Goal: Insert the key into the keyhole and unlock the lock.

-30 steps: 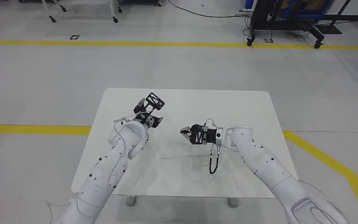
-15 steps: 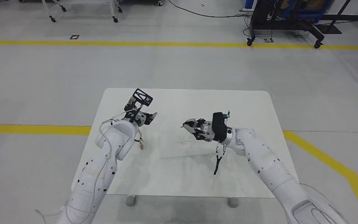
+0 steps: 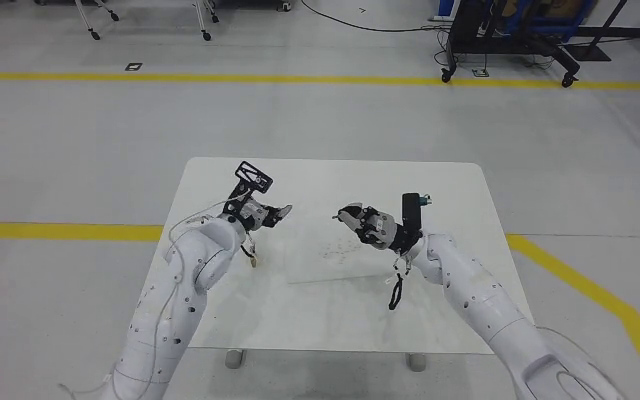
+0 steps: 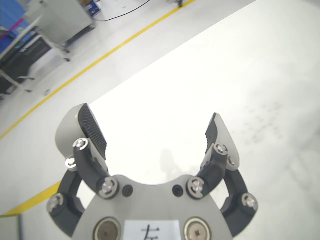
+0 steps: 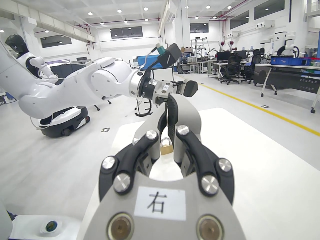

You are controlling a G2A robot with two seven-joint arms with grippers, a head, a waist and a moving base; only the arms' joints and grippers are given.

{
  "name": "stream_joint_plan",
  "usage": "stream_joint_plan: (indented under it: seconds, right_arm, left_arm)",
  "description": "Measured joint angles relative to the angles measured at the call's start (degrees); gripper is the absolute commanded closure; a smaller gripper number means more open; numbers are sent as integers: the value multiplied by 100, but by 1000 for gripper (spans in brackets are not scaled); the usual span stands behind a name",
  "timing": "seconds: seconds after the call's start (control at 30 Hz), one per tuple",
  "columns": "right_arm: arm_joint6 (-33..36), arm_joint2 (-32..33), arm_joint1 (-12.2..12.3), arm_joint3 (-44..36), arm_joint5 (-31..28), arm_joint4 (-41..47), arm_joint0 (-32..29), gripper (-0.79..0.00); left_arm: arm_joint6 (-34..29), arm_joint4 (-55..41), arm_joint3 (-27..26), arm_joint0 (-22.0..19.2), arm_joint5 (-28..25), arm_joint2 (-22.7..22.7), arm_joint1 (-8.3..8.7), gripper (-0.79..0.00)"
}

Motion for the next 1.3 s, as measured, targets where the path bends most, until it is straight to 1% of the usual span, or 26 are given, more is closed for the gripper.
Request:
stream_joint_plan:
  seconds: [0.03,0.1,0.13,0.17,0.23,0.3,0.33,0.43,0.47,0.5,0.53,0.57,0.6,0.7,0.77,0.87,0.97,1.0,1.03,1.13,1.2,1.3]
  right_arm:
    - [-20,-124,-7,-120,0,246,-72,0]
    - [3,-332,-5,-156,0,826,-98,0]
    - [64,-478,-3,-101,0,1228,-62,0]
    - [132,-581,2,-42,0,1512,-17,0]
    - [334,-824,3,52,0,2114,99,0]
    - [495,-994,6,106,0,2560,203,0]
    - [558,-1092,7,109,0,2839,257,0]
    - [709,-1277,18,224,0,3474,369,0]
    - [794,-1341,14,255,0,3661,397,0]
    - [961,-1465,-2,224,0,3930,437,0]
    - [1114,-1585,-17,139,0,4160,471,0]
    - [1285,-1710,-28,68,0,4415,511,0]
    - [1523,-1853,-35,32,0,4775,578,0]
    - [2045,-2042,-43,82,0,5585,726,0]
    - [2404,-2081,-57,165,0,6081,810,0]
    - [2804,-2042,-79,241,0,6522,864,0]
    - [3073,-1945,-99,279,0,6728,853,0]
    - [3147,-1914,-106,284,0,6770,840,0]
    - [3259,-1880,-114,294,0,6825,818,0]
    - [3622,-1822,-148,310,0,7007,778,0]
    - [3848,-1772,-172,309,0,7160,761,0]
    - [4190,-1649,-209,318,0,7356,729,0]
  left_arm:
    - [-194,-948,236,-38,-639,-99,2,-785]
    - [-793,-2555,749,-231,-1575,-184,17,-785]
    - [-1333,-3628,1087,-416,-1992,-169,37,-785]
    - [-1722,-4398,1310,-552,-2170,-128,48,-785]
    - [-2509,-5999,1744,-828,-2216,-4,65,-785]
    - [-3005,-7053,2041,-1024,-2146,96,70,-785]
    - [-3193,-7621,2188,-1123,-2062,186,65,-785]
    - [-3370,-8631,2382,-1311,-1882,455,62,-785]
    - [-3383,-8796,2395,-1359,-1864,541,69,-785]
    - [-3369,-8874,2390,-1419,-1878,660,84,-736]
    - [-3326,-8830,2382,-1457,-1922,744,99,-631]
    - [-3262,-8736,2379,-1489,-1988,824,115,-502]
    - [-3154,-8573,2392,-1532,-2097,914,140,-413]
    - [-2878,-8252,2461,-1602,-2374,1069,195,-296]
    - [-2711,-8122,2532,-1641,-2539,1163,232,-271]
    - [-2571,-8064,2628,-1696,-2677,1271,275,-252]
    - [-2486,-8068,2692,-1740,-2760,1360,309,-246]
    - [-2469,-8077,2707,-1752,-2777,1385,318,-262]
    - [-2450,-8089,2722,-1765,-2796,1420,329,-299]
    - [-2410,-8148,2736,-1789,-2836,1517,356,-286]
    - [-2396,-8177,2753,-1810,-2850,1567,373,-259]
    - [-2375,-8209,2789,-1842,-2870,1627,400,-256]
